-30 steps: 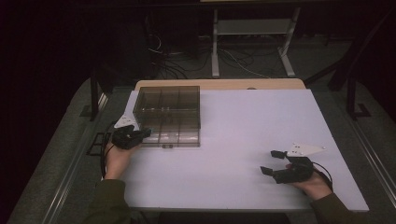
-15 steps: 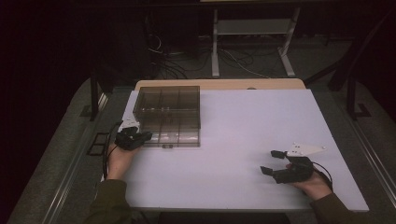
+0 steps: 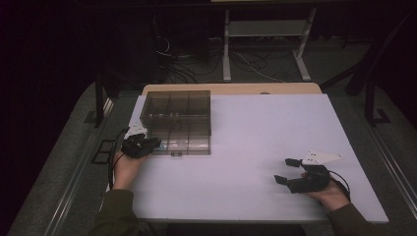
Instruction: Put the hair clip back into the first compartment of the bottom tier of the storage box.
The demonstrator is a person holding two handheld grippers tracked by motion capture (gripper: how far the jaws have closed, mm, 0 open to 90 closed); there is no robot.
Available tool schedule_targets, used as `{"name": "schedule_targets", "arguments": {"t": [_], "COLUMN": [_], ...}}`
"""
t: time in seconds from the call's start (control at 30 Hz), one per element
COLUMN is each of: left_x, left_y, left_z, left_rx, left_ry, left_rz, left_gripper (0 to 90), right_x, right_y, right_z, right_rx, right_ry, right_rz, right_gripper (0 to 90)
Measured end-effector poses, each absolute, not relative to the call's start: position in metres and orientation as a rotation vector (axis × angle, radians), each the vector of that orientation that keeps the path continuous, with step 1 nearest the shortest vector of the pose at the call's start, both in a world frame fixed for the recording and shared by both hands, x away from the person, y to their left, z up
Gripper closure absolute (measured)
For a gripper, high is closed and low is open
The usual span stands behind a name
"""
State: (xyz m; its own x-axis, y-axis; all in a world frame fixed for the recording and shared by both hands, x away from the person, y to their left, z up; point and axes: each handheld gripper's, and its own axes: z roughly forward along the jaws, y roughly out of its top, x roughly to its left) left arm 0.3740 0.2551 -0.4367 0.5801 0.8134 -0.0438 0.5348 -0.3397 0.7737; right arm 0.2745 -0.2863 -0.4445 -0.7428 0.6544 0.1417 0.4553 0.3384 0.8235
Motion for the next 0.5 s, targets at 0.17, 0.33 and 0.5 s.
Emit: {"name": "schedule_targets", "arguments": {"t": [0.17,0.33,0.5], "left_x": [0.3736,0.3732,0.3718], "left_y": [0.2545,0.2542,0.2524], "left_z": [-0.4353,-0.4342,-0.4318], "left_rx": [2.004,1.989,1.978], "left_ry": [1.068,1.066,1.055], "left_rz": [0.456,0.457,0.453], "left_gripper": [66.6,58.6,50.4], "right_x": [0.2746,0.2744,0.2746], "right_y": [-0.2867,-0.2867,-0.2867], "right_z": [-0.4445,-0.4444,-0.4444], "right_rx": [1.005,1.000,1.003], "right_ry": [2.386,2.387,2.386], "right_rz": [1.361,1.362,1.363], "right_gripper": [19.8,19.8,19.8]}}
